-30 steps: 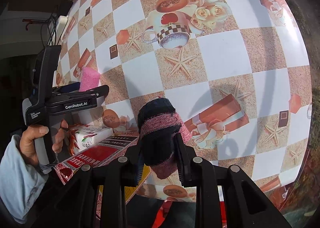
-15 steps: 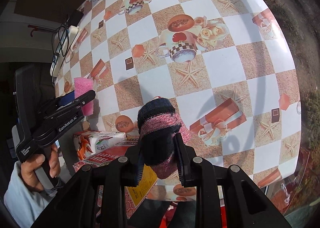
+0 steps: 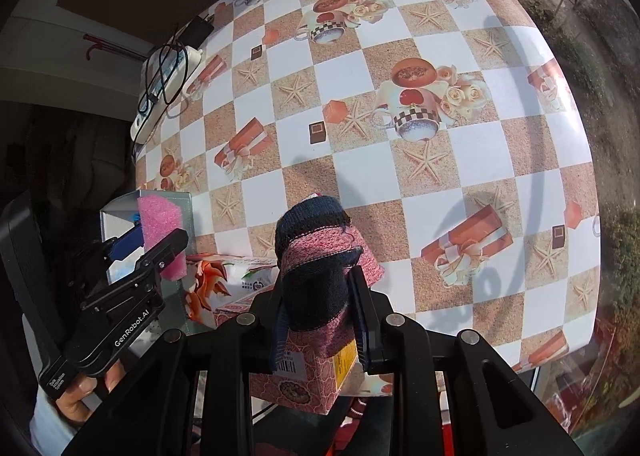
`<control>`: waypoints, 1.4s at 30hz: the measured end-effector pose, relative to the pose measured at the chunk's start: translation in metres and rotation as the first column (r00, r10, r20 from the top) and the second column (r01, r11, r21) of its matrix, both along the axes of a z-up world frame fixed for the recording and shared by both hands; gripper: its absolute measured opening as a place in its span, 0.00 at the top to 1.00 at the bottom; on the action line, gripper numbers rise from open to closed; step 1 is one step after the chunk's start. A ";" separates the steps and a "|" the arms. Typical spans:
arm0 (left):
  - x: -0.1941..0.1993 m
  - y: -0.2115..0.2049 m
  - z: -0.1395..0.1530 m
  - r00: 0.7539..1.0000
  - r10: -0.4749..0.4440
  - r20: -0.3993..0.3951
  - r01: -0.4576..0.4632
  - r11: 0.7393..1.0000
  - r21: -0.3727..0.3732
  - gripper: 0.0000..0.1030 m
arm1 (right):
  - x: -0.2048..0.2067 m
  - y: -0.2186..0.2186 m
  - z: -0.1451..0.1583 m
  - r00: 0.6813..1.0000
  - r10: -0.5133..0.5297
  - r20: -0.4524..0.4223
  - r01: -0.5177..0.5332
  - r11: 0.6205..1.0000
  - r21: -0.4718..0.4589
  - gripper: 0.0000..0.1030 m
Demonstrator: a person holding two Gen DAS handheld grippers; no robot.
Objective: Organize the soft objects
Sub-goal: 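Carry the pink sponge with the left tool over the box while the right tool carries the sock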
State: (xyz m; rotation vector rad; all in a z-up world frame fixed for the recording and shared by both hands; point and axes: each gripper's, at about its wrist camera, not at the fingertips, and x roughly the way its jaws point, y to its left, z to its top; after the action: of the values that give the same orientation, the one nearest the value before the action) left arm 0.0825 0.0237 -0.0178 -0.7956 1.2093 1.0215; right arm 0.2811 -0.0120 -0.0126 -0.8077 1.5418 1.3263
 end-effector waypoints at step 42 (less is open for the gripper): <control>-0.159 -0.076 0.030 0.953 0.292 0.076 -0.298 0.951 0.088 0.53 | -0.195 -0.021 0.027 0.913 0.394 0.105 -0.399 0.917 0.032 0.73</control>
State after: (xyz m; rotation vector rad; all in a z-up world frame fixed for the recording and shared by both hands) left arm -0.0765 -0.0525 0.0121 -0.9425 0.9960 1.2802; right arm 0.0859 -0.0330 0.0145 -1.1788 1.3020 1.5852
